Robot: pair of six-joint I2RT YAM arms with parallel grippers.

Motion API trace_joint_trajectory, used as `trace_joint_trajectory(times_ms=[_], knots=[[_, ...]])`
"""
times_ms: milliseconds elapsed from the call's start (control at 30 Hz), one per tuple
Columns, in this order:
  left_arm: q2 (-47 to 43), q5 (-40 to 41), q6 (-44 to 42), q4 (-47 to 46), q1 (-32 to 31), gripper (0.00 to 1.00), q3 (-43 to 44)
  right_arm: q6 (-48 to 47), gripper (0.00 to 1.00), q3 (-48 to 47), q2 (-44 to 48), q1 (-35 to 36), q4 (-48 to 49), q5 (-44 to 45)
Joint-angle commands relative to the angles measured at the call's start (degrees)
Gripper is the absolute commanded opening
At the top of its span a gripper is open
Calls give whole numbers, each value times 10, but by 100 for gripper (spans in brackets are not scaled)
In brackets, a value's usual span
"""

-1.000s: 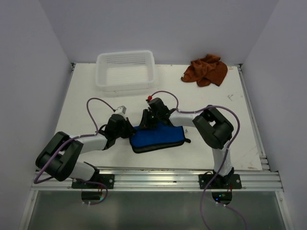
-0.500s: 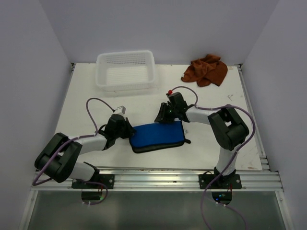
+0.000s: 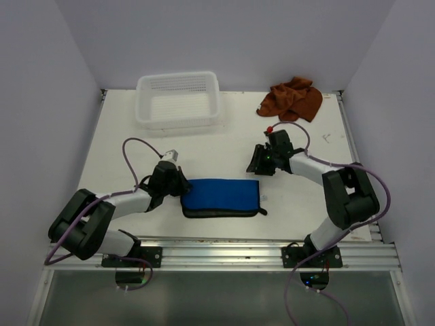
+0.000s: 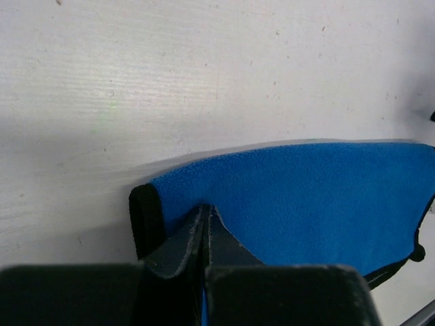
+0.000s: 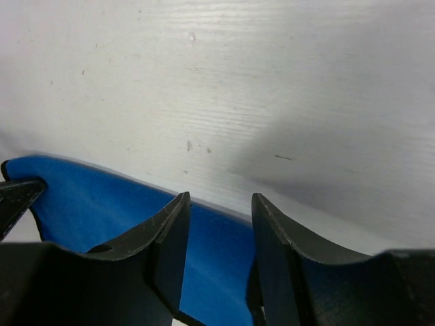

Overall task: Roll the towels
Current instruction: Fold the towel

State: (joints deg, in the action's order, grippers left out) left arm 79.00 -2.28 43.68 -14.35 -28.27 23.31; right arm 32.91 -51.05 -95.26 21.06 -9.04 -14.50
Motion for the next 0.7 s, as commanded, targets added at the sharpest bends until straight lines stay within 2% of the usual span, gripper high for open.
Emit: trace_joint_trajectory(times_ms=[0,100,233,367,667], knots=[[-14,21,-23,30,-2,0,23,-58,47,3,74,-15,-73,60],[-18,21,-27,30,-2,0,32,-59,54,33,137,-15,-106,89],[-18,19,-37,21,-2,0,42,-43,55,89,202,-14,-110,73],[-20,0,-40,-1,-2,0,48,-35,54,127,226,-11,-105,26],[-49,-4,-57,12,-2,0,50,-14,53,167,253,31,-123,15]])
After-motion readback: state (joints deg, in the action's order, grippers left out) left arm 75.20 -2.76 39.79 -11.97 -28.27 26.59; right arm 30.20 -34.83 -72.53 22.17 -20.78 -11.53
